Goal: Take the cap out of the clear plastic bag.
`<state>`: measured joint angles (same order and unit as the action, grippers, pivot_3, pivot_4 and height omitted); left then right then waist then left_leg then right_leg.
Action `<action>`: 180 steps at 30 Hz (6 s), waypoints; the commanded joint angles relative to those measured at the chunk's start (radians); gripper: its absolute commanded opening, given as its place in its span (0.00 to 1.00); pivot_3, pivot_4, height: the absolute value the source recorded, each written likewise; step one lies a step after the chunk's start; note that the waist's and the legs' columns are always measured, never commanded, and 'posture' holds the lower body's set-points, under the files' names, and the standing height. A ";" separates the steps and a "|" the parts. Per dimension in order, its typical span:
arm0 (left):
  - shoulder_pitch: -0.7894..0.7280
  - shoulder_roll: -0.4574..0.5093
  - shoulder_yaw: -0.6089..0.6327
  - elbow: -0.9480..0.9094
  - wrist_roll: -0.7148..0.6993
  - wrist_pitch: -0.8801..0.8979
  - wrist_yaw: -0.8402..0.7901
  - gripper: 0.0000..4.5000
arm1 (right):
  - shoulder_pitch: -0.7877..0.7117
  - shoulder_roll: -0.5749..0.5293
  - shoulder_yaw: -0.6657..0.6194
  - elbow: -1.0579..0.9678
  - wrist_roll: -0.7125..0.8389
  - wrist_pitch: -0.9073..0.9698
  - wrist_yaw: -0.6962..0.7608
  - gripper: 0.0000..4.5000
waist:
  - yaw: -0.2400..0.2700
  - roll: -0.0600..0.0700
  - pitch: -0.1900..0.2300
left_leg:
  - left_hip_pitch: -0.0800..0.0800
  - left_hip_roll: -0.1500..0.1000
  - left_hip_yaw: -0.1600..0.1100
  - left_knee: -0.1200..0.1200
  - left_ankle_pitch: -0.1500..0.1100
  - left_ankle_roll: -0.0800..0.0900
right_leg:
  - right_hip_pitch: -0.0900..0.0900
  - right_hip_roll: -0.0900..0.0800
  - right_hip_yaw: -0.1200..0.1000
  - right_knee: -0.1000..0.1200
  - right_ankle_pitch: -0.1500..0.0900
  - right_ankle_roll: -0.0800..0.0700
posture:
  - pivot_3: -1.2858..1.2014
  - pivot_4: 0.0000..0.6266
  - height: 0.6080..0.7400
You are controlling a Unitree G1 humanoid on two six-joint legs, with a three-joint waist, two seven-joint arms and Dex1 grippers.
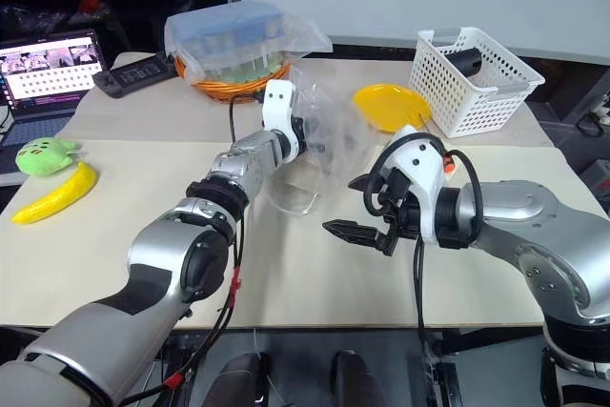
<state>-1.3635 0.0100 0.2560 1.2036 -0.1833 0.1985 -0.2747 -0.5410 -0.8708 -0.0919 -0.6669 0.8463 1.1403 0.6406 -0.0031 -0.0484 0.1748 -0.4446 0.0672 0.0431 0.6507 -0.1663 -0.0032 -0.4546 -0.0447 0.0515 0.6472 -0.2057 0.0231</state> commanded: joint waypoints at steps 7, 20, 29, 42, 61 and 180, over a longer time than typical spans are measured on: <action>0.162 0.176 -0.365 -0.330 0.166 0.161 -0.500 0.01 | 0.026 0.051 -0.027 -0.056 0.036 -0.020 -0.054 1.00 | -0.014 0.001 0.000 | 0.001 0.000 0.000 -0.001 0.000 0.000 | 0.000 0.000 0.000 0.000 0.001 -0.002 | 0.52 0.24 1.00; 0.343 0.678 -0.675 -0.797 0.356 -0.022 -0.999 0.01 | 0.016 0.164 0.076 -0.060 0.038 -0.047 -0.094 1.00 | -0.017 0.001 0.000 | 0.004 0.001 0.001 -0.001 0.000 0.000 | 0.001 0.002 0.003 0.001 -0.001 0.000 | 0.52 0.24 1.00; 0.375 0.657 -0.641 -0.810 0.323 -0.025 -1.017 0.01 | 0.037 0.199 0.133 -0.089 0.062 -0.025 -0.103 1.00 | -0.012 0.001 0.000 | 0.003 0.001 0.001 -0.001 0.000 0.000 | 0.001 0.001 0.003 0.000 -0.001 0.000 | 0.52 0.24 1.00; 0.250 0.706 -0.532 -0.633 0.246 -0.243 -1.073 0.23 | 0.057 0.161 0.143 -0.075 0.046 -0.042 -0.087 1.00 | -0.014 0.001 -0.001 | 0.003 0.001 0.001 0.000 0.000 0.000 | 0.001 0.002 0.003 0.001 -0.001 0.001 | 0.52 0.24 1.00; 0.397 0.854 -0.542 -0.844 0.225 -0.471 -1.284 0.98 | 0.026 0.157 0.188 -0.001 -0.047 -0.103 -0.012 1.00 | -0.009 0.001 -0.001 | 0.003 0.002 0.003 0.000 0.000 0.000 | 0.001 0.002 0.003 0.001 -0.001 0.000 | 0.52 0.24 1.00; 0.738 0.787 -0.396 -1.386 0.326 0.096 -0.543 0.88 | 0.044 0.202 0.239 0.028 -0.162 -0.154 0.056 1.00 | -0.010 0.001 -0.001 | 0.017 0.001 0.007 -0.008 0.000 0.000 | 0.013 0.001 0.007 -0.006 -0.005 0.002 | 0.52 0.24 1.00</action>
<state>-0.5960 0.8194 -0.1605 -0.1974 0.1380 0.3069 -0.8649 -0.5027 -0.6588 0.1817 -0.5861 0.6646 0.9845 0.7016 -0.0132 -0.0473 0.1737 -0.4274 0.0686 0.0498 0.6430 -0.1667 -0.0029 -0.4415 -0.0439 0.0580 0.6415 -0.2103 0.0261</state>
